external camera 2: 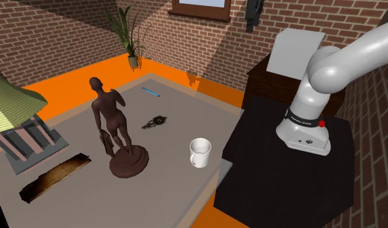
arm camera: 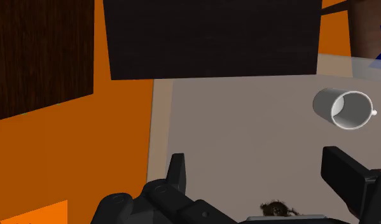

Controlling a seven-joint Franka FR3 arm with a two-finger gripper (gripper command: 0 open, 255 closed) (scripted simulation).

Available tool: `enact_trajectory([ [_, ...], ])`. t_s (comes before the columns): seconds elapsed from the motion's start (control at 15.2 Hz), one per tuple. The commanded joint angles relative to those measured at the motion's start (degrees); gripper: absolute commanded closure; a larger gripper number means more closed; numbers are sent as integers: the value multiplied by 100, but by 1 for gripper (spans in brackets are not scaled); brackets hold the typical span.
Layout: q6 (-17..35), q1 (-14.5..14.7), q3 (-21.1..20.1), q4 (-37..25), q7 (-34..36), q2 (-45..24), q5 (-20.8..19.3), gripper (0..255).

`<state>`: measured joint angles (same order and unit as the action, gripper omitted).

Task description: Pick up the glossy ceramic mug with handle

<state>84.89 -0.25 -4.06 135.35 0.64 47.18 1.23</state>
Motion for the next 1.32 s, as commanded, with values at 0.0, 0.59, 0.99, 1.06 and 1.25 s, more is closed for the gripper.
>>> enact_trajectory([
  [0.0, 0, 0, 0, 0, 0, 0, 0, 0],
  [0.59, 1591, 273, -702, 1426, 605, -32, 664, 0],
  [0.99, 2839, 467, -1306, 2058, 978, -533, 1168, 0],
  [1.06, 3067, 506, -1406, 2134, 1046, -665, 1243, 0],
  [1.25, 3778, 603, -1723, 2305, 1251, -1141, 1453, 0],
])
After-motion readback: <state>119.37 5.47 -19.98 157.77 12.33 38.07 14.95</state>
